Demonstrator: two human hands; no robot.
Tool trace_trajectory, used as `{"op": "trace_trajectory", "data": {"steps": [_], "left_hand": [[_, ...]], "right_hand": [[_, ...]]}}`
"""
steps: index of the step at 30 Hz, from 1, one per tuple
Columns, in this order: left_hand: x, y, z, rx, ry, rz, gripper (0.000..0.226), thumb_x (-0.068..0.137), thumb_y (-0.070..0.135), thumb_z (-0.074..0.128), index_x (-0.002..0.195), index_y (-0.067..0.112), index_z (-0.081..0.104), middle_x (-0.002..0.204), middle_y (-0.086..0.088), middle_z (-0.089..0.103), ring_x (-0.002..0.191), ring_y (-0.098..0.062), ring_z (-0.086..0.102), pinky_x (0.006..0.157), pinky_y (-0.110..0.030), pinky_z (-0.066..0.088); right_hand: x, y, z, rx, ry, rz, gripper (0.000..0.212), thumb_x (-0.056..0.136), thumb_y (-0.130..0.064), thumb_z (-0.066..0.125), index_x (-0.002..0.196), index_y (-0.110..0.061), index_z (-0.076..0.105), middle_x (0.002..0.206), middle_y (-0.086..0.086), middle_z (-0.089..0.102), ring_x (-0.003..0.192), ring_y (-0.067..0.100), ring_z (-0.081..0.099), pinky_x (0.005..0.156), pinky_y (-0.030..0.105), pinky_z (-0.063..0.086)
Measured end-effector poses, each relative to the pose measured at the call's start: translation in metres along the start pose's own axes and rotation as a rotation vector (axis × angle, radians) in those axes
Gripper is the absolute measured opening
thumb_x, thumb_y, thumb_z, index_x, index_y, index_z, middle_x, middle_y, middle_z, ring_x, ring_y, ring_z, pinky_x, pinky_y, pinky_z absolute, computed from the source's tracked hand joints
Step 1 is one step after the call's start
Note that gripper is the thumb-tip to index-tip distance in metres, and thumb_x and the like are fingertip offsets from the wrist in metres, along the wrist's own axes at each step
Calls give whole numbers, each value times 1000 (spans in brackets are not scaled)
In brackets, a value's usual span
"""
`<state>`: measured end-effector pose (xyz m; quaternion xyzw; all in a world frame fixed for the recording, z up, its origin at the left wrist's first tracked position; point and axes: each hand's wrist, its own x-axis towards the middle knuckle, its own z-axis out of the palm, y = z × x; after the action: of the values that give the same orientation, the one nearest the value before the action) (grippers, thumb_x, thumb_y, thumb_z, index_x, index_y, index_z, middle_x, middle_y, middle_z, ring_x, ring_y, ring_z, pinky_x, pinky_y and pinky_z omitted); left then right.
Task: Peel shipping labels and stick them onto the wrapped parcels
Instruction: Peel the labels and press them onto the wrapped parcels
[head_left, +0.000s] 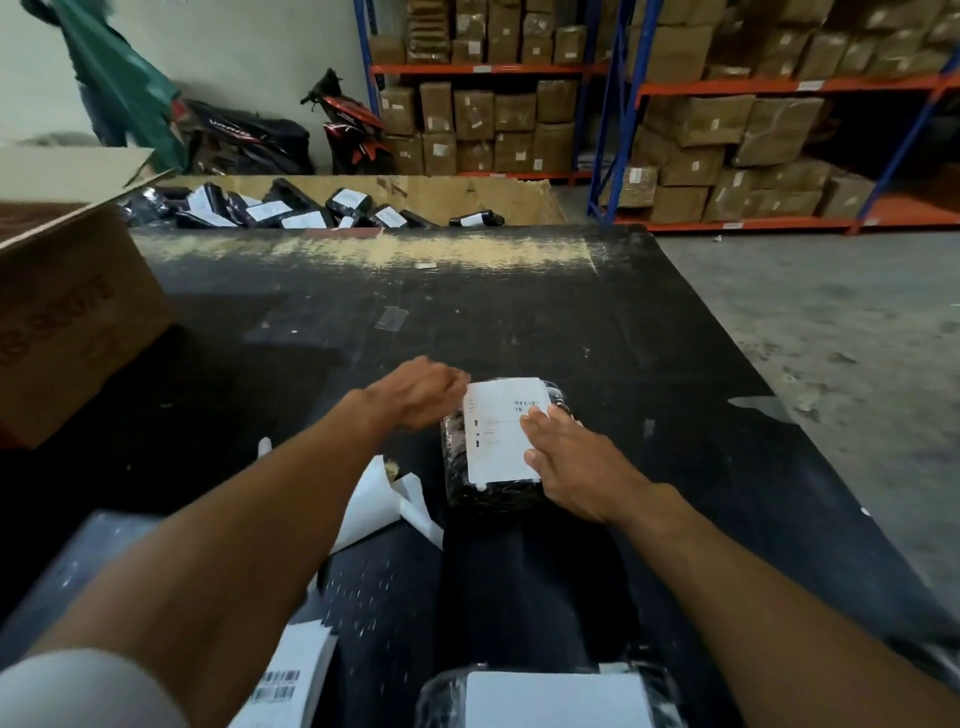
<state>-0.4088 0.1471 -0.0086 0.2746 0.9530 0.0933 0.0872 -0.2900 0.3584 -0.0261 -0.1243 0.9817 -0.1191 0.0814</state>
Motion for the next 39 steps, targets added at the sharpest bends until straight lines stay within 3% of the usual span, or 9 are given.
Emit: {"op": "trace_trajectory", "data": {"steps": [4, 11, 17, 20, 24, 29, 32, 35, 39], "left_hand": [[7, 27, 4, 44, -26, 81, 45, 106, 30, 24, 145, 17, 42, 156, -3, 36, 133, -27, 47, 114, -39, 33], [-21, -18, 9, -25, 78, -66, 43, 103, 33, 25, 116, 15, 61, 124, -12, 66, 101, -29, 64, 93, -40, 49], [-3, 30, 15, -51, 79, 47, 46, 106, 28, 26, 145, 11, 42, 152, -9, 42, 134, -27, 46, 113, -38, 34], [-14, 12, 11, -22, 65, -11, 39, 104, 30, 27, 116, 17, 61, 123, -11, 66, 106, -33, 63, 94, -42, 48], [-38, -4, -1, -31, 172, -140, 45, 102, 30, 32, 66, 7, 44, 77, -23, 63, 76, -41, 59, 72, -41, 46], [-41, 46, 27, -331, 368, -238, 32, 100, 30, 39, 106, 6, 60, 115, -14, 68, 98, -37, 64, 83, -40, 48], [-45, 67, 55, -399, 224, -301, 57, 103, 36, 39, 151, 8, 26, 160, -13, 22, 143, -28, 30, 112, -37, 30], [-47, 68, 69, -470, 242, -299, 70, 103, 36, 39, 155, 8, 3, 164, -5, -7, 151, -20, 4, 117, -32, 19], [-43, 64, 74, -564, 359, -365, 69, 95, 42, 55, 151, 14, 27, 159, -6, 27, 142, -25, 33, 112, -40, 36]], "right_hand": [[0, 0, -1, 16, -1, 2, 54, 106, -30, 30, 157, -15, 18, 165, 0, 12, 152, 17, 3, 120, 37, 14], [-2, -1, 0, 19, 14, 3, 54, 107, -29, 29, 157, -14, 17, 165, 0, 11, 152, 17, 3, 120, 35, 11], [-3, -3, -4, 16, 9, 9, 55, 106, -30, 30, 157, -15, 17, 165, 0, 12, 152, 17, 3, 120, 37, 14], [-5, -3, -4, 21, 1, 7, 55, 107, -30, 29, 157, -14, 16, 165, 0, 11, 152, 16, 2, 120, 36, 13], [-6, -5, -6, 22, 3, 6, 54, 107, -28, 29, 157, -13, 16, 165, 0, 11, 152, 17, 3, 120, 36, 12], [-6, -6, -4, 85, 22, 29, 53, 106, -28, 32, 156, -15, 21, 165, -1, 14, 152, 17, 4, 120, 36, 11], [-2, -4, -1, 219, 103, 67, 47, 105, -26, 37, 151, -14, 36, 161, 1, 26, 150, 16, 15, 118, 25, 11], [-3, -1, 4, 285, 250, 154, 47, 98, -30, 54, 142, -14, 51, 154, 2, 40, 142, 19, 33, 113, 26, 23], [-4, 6, 9, 409, 320, 365, 54, 78, -51, 69, 122, -21, 62, 124, 4, 56, 113, 22, 53, 95, 35, 46]]}}
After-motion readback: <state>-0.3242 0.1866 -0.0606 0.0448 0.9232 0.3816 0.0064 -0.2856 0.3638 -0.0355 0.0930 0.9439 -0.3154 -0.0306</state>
